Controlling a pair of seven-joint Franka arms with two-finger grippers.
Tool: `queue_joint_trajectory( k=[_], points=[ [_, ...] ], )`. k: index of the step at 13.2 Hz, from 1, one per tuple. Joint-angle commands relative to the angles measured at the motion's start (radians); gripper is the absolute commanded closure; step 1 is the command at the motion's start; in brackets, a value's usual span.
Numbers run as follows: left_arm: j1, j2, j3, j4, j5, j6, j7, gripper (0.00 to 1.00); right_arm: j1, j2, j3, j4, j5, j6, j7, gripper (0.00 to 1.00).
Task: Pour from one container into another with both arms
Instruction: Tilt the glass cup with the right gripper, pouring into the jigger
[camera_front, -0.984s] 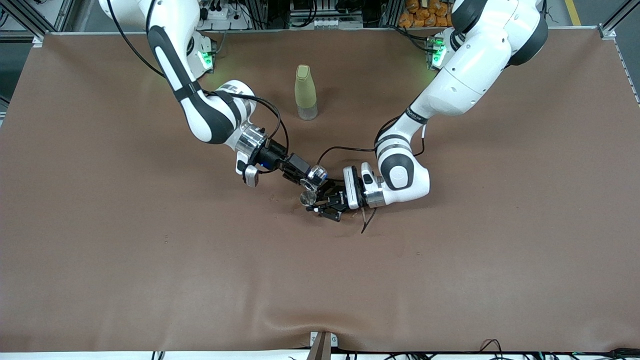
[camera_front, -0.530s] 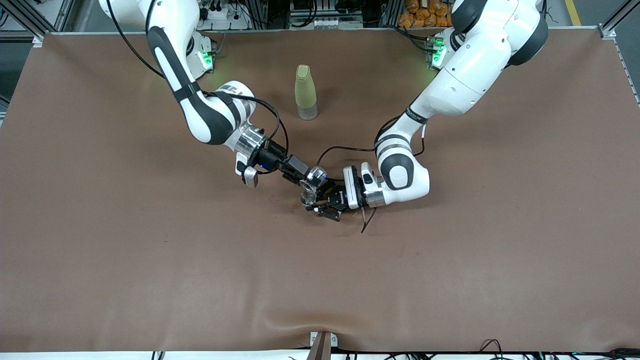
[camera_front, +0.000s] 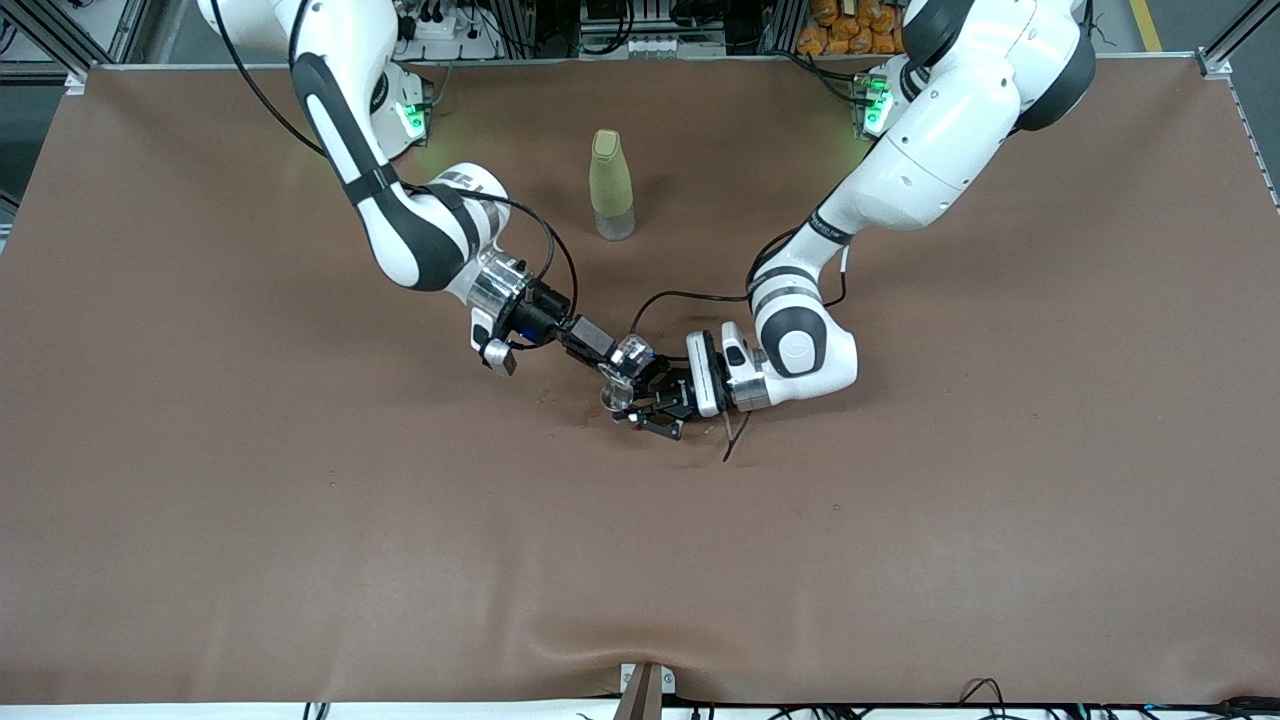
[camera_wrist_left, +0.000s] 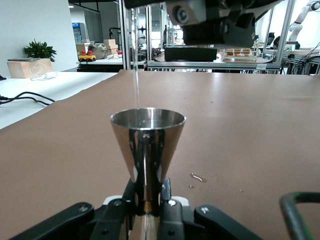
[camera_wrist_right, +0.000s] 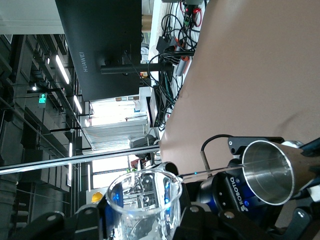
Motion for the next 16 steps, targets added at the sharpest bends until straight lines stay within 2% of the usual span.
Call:
queue_joint_trajectory(
  k=[1,16],
  points=[
    [0.001,-0.006,-0.005,-0.006,-0.038,0.003,0.038,1.0,-0.008,0.011,0.007,0.02,0.043,0.004,0.03,0.8],
    [0.004,-0.006,-0.005,-0.007,-0.038,0.001,0.033,1.0,-0.015,0.011,0.007,0.02,0.043,-0.006,0.156,0.81]
  ],
)
